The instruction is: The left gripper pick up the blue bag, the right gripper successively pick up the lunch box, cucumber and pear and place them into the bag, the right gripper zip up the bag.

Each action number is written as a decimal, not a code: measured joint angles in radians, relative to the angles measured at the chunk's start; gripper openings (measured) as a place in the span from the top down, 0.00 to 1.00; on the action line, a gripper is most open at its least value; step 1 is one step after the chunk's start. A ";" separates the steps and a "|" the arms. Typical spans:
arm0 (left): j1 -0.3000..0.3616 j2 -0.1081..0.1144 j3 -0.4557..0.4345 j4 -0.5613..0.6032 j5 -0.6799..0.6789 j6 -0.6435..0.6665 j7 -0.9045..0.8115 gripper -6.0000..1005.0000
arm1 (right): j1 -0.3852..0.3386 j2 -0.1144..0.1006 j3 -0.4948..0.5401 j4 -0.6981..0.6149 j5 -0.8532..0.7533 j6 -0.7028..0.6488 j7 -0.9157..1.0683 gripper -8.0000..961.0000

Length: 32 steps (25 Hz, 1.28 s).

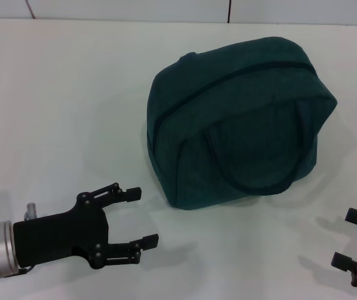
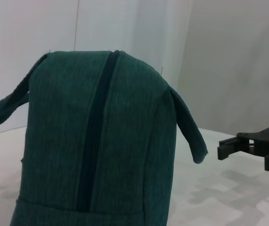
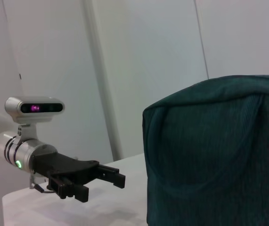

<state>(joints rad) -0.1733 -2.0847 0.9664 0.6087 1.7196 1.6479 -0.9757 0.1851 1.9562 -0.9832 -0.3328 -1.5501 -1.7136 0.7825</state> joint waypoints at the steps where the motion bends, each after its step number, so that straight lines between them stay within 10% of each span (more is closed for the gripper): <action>1: 0.000 0.000 0.000 0.000 0.000 0.000 0.000 0.11 | 0.000 0.000 0.000 0.000 0.000 0.001 0.000 0.14; 21: -0.008 0.000 -0.001 0.008 -0.004 0.020 -0.006 0.11 | 0.003 0.001 0.008 -0.009 0.005 -0.008 0.004 0.15; 32: 0.002 0.003 -0.008 0.005 -0.001 0.044 0.001 0.11 | 0.064 0.052 -0.036 0.002 -0.001 -0.031 -0.001 0.15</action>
<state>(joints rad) -0.1708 -2.0814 0.9586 0.6139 1.7186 1.6923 -0.9746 0.2486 2.0078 -1.0190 -0.3305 -1.5509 -1.7450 0.7819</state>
